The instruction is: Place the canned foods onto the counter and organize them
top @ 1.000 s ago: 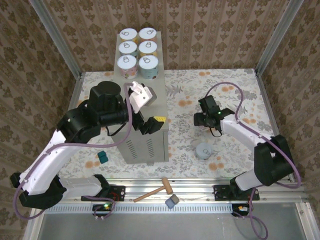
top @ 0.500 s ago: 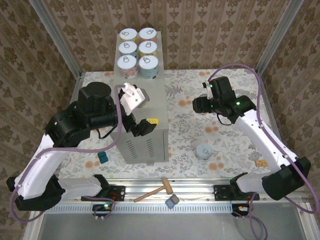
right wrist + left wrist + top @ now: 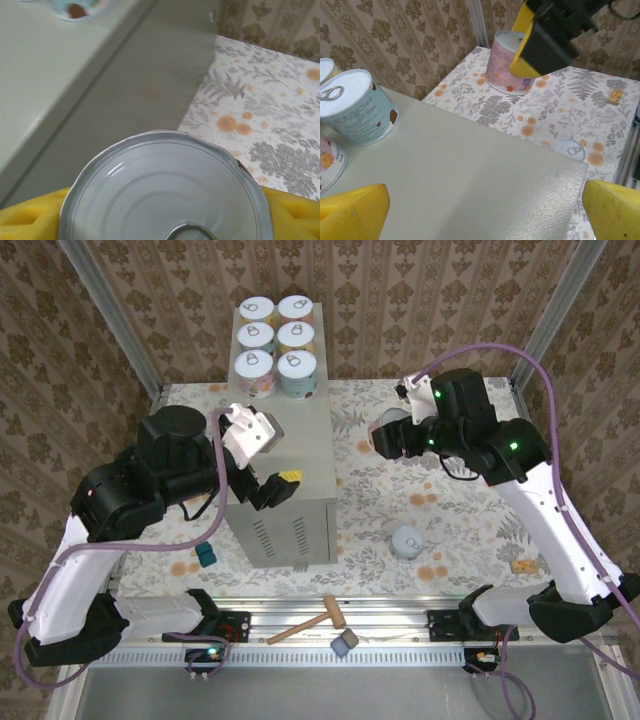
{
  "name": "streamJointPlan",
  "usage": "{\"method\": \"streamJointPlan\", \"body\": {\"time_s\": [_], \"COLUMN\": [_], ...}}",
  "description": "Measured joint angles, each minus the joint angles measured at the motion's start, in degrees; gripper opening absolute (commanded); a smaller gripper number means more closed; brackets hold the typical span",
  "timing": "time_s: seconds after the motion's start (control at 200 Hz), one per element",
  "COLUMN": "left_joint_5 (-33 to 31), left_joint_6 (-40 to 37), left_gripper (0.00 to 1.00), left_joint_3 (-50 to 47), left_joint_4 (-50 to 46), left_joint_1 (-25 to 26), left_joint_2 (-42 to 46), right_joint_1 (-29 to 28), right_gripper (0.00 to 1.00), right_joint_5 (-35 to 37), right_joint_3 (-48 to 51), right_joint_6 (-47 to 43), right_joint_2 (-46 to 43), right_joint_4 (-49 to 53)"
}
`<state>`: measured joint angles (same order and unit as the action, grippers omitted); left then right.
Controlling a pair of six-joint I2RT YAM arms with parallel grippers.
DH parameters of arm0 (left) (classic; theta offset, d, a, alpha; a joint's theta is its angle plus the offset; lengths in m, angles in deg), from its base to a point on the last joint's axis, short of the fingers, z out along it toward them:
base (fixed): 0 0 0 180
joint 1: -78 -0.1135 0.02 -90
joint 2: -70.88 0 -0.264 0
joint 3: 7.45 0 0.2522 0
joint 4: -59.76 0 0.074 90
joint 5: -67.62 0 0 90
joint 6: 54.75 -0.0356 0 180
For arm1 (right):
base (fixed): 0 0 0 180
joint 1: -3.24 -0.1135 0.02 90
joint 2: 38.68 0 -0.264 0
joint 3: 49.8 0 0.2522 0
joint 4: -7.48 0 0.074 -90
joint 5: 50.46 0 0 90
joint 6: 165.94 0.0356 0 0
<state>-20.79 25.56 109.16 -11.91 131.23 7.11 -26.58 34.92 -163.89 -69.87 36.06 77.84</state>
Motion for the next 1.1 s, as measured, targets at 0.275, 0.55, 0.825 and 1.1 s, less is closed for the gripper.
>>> {"method": "streamJointPlan", "body": {"time_s": [0.275,0.55,0.825,1.1], "left_joint_5": [-1.4,-1.9,-2.1,-2.1], "left_joint_6": [-0.5,-0.7,-0.7,-0.7], "left_gripper": [1.0,1.0,1.0,1.0], "left_joint_3": [-1.7,-2.3,-3.1,-3.6], "left_joint_4": [0.2,0.4,0.5,0.9], "left_joint_1": [0.0,0.0,0.0,0.0], "left_joint_2": [1.5,2.5,3.5,3.6], "right_joint_1": [-5.6,-8.5,-11.0,-12.1], "right_gripper": [0.67,0.67,0.67,0.69], "right_joint_5": [-1.9,-1.7,-1.9,-1.7], "right_joint_3": [-10.0,-15.2,-19.3,-23.1], "right_joint_6": [-2.5,-3.6,-4.5,-4.9], "right_joint_2": [5.2,11.3,13.5,16.0], "right_joint_4": [4.9,7.9,8.9,10.5]}}
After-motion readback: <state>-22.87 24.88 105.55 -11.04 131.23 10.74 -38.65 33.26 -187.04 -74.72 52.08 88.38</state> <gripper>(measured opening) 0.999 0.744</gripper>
